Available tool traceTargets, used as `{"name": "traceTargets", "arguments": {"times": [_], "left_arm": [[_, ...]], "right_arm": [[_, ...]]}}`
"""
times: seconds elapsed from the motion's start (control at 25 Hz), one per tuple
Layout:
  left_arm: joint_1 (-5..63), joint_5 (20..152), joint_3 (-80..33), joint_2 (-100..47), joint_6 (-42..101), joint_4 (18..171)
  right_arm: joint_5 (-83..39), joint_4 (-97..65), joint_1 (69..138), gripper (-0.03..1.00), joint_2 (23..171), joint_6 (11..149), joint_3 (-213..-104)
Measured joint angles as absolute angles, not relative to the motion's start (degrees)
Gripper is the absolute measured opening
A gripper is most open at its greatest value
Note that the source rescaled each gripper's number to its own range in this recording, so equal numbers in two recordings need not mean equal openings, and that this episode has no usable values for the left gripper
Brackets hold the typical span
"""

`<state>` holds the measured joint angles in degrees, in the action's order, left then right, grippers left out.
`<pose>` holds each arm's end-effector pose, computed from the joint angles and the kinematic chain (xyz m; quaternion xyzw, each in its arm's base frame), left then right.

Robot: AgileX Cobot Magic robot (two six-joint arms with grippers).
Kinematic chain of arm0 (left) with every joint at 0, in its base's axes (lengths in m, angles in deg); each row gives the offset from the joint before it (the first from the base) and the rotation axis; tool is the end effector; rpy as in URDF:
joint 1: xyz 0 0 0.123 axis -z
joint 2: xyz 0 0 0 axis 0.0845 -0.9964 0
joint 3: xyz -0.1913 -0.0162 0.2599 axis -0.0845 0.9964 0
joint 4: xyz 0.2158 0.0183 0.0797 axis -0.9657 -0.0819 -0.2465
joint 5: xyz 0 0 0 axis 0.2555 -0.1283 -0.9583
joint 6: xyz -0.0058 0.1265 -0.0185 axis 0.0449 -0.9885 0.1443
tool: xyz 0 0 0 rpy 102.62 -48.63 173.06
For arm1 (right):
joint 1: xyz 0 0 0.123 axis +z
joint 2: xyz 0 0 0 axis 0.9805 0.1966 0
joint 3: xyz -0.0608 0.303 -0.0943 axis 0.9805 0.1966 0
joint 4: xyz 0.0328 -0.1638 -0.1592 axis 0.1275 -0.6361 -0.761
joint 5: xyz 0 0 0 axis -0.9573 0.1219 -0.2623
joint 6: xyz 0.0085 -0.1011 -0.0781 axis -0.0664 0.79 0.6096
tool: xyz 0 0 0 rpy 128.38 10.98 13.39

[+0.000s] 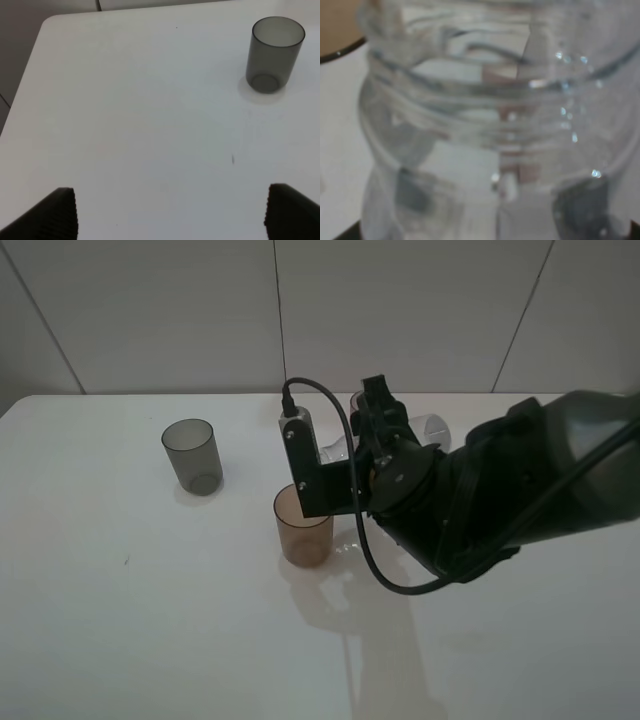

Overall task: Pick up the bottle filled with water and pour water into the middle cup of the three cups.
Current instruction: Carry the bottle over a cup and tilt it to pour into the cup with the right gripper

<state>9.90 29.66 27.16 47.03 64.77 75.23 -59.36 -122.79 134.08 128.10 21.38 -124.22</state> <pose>-0.0287 0.0145 0.2524 0.0279 0.8467 0.0258 0.5307 0.2666 0.2249 0.1921 -0.6729 0.5386 -0.3937 0.3193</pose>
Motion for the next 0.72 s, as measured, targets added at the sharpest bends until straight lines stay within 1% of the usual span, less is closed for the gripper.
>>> {"name": "traceTargets", "arguments": {"times": [0.72], "left_arm": [[9.90,29.66,27.16,47.03,64.77,75.23]], "right_arm": [[-60.00,-122.76,134.08,0.03,128.10,27.85,-124.92]]}}
